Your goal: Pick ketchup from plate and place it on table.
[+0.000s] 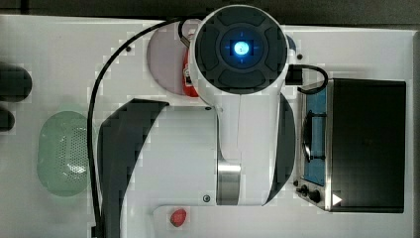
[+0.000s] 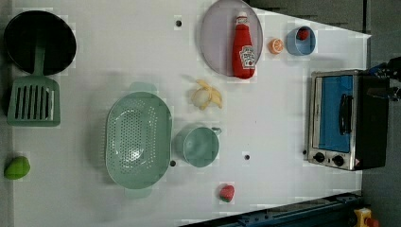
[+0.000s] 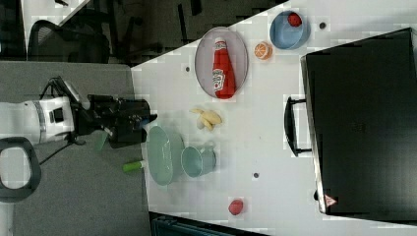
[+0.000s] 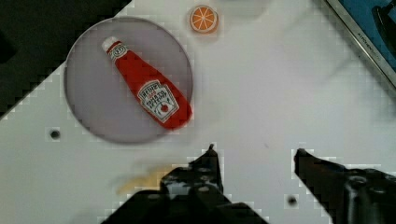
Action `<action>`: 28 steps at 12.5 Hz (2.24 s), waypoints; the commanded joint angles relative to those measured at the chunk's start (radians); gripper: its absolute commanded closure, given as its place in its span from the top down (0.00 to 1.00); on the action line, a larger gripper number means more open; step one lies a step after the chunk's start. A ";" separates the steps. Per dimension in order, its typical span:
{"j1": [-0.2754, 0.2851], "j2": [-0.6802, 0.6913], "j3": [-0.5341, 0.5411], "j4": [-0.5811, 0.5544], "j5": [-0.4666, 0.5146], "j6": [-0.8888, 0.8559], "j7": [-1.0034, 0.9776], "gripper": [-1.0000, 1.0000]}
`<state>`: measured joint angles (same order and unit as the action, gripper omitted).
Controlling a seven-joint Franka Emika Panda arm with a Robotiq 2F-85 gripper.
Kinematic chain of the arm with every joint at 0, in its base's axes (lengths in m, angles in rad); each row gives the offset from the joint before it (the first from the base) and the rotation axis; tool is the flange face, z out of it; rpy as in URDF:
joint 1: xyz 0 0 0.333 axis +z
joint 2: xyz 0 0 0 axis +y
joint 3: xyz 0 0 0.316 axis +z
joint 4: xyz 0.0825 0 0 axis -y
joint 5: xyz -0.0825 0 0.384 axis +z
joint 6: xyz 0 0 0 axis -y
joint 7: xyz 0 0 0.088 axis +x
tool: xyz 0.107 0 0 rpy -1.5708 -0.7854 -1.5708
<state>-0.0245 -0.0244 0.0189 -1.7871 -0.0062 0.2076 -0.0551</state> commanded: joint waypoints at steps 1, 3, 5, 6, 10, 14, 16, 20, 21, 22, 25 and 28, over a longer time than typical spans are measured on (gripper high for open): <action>-0.104 -0.184 0.037 -0.121 0.017 -0.149 0.029 0.79; -0.103 -0.177 0.039 -0.121 0.017 -0.139 0.029 1.00; -0.102 -0.151 0.049 -0.120 0.017 -0.093 0.025 1.00; -0.102 -0.131 0.056 -0.120 0.017 -0.068 0.023 1.00; -0.095 -0.020 0.096 -0.117 0.017 -0.008 0.016 1.00; -0.087 0.109 0.133 -0.099 0.017 0.068 -0.040 1.00; -0.086 0.179 0.141 -0.072 0.017 0.114 -0.148 1.00; -0.084 0.325 0.144 0.010 0.013 0.173 -0.354 1.00; -0.081 0.364 0.144 0.034 0.006 0.173 -0.398 1.00; -0.075 0.402 0.144 0.060 -0.002 0.179 -0.432 1.00; -0.048 0.514 0.144 0.132 -0.046 0.267 -0.517 1.00; -0.025 0.616 0.144 0.188 -0.139 0.390 -0.532 1.00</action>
<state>-0.0862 0.5698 0.1604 -1.5898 -0.1270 0.5986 -0.5161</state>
